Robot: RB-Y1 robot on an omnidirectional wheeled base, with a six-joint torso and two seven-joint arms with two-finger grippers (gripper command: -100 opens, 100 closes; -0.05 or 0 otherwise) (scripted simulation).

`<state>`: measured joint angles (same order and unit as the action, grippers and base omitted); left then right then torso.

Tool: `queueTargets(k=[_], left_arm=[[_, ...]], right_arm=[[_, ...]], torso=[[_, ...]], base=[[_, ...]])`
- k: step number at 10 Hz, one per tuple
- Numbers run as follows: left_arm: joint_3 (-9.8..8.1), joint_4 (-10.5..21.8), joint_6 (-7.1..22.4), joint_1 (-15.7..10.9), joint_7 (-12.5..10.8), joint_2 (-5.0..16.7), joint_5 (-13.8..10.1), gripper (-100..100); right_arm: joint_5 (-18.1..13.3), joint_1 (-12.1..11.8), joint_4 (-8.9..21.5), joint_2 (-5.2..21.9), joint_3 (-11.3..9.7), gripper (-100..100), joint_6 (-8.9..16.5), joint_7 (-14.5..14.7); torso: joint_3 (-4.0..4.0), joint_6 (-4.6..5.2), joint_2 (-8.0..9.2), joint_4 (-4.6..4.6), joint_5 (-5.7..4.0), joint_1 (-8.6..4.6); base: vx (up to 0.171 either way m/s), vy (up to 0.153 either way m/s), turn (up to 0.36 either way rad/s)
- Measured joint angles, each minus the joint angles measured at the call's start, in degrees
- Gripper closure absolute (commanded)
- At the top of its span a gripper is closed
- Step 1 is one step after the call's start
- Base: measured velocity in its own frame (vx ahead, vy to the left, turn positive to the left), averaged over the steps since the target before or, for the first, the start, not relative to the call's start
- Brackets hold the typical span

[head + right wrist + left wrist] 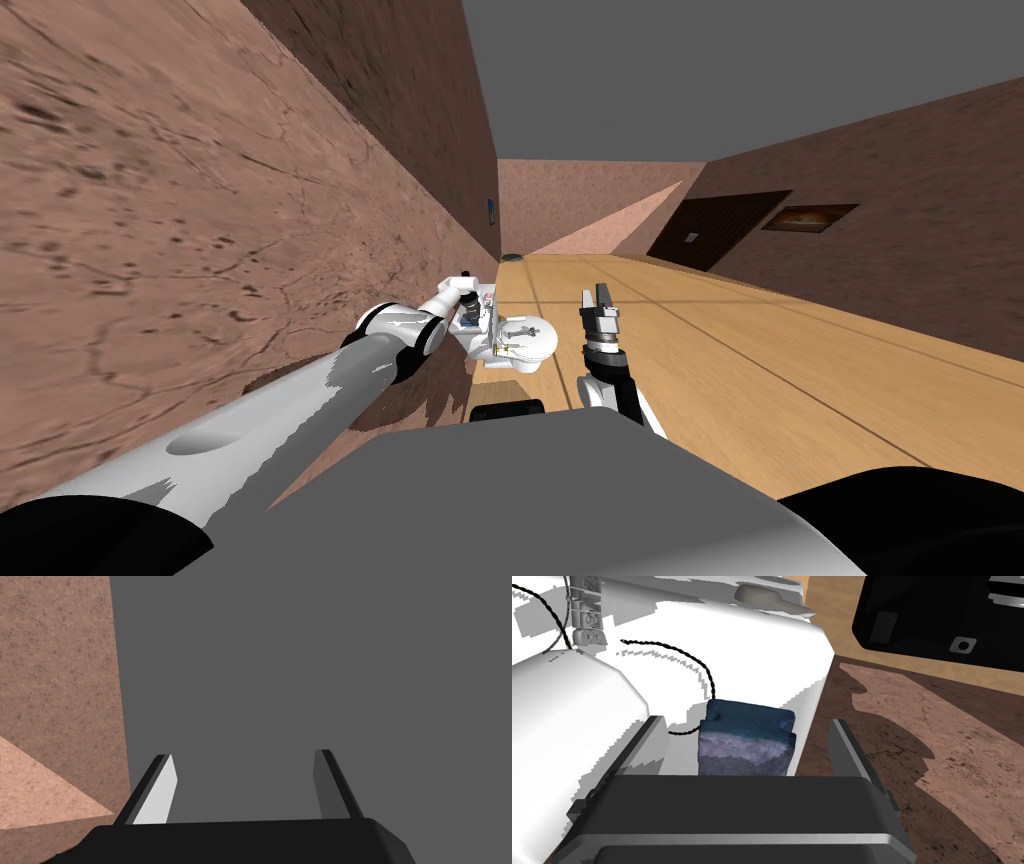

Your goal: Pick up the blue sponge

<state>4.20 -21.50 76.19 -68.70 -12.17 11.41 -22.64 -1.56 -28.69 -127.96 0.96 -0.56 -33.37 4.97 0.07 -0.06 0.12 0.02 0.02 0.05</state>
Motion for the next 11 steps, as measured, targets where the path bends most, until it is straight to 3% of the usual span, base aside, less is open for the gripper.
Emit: queueTargets(k=[1, 2, 3, 4, 5, 9, 10, 11], left_arm=[[-1.03, -2.5, 0.3, 1.6, -0.1, 0.6, 0.9, -100], [-1.61, -2.0, 0.1, 1.5, 0.0, 0.8, 1.3, -100], [-1.83, -1.2, -0.4, 1.2, 0.2, 0.9, 1.3, -100], [-3.37, 3.1, -2.4, -0.4, 0.8, 1.4, 2.1, -100], [-4.0, 0.6, -1.8, 1.7, 0.5, 1.8, 2.9, -100], [-5.48, -1.0, -1.4, 2.8, 0.3, 2.6, 4.1, -100], [-6.67, -4.7, 0.1, 5.2, -0.2, 3.3, 5.3, -100], [-7.48, -4.4, 0.2, 5.4, -0.3, 3.7, 5.9, -100]], right_arm=[[0.0, 0.0, 0.0, 0.0, 0.0, 0, 0.0, 0.0], [0.0, 0.0, 0.0, 0.0, 0.0, 0, 0.0, 0.0], [0.0, 0.0, 0.0, 0.0, 0.0, 0, 0.0, 0.0], [0.0, 0.0, 0.0, 0.0, 0.0, 0, 0.0, 0.0], [0.0, 0.0, 0.0, 0.0, 0.0, 0, 0.0, 0.0], [0.0, 0.0, 0.0, 0.0, 0.0, 0, 0.0, 0.0], [0.0, 0.0, 0.0, 0.0, 0.0, 0, 0.0, 0.0], [0.0, 0.0, 0.0, 0.0, 0.0, 0, 0.0, 0.0]], torso=[[0.0, 0.0, 0.01, -0.01, 0.01, 0.0], [-0.01, -0.03, -0.02, 0.0, 0.0, -0.01], [-0.04, -0.03, -0.06, -0.02, 0.0, -0.03], [-0.03, 0.02, -0.03, -0.02, -0.01, -0.05], [-0.02, -0.02, -0.02, -0.02, 0.0, -0.02], [-0.04, -0.04, -0.07, -0.02, 0.0, -0.03], [-0.02, 0.01, -0.02, -0.02, 0.0, -0.03], [-0.01, -0.03, -0.01, 0.0, 0.0, -0.01]], base=[[-0.018, 0.011, -0.063], [-0.004, 0.003, 0.016], [-0.019, 0.003, -0.215], [-0.022, 0.009, -0.196], [-0.013, 0.009, -0.009], [-0.013, 0.006, -0.112], [-0.026, 0.012, -0.148], [-0.013, 0.007, 0.016]])
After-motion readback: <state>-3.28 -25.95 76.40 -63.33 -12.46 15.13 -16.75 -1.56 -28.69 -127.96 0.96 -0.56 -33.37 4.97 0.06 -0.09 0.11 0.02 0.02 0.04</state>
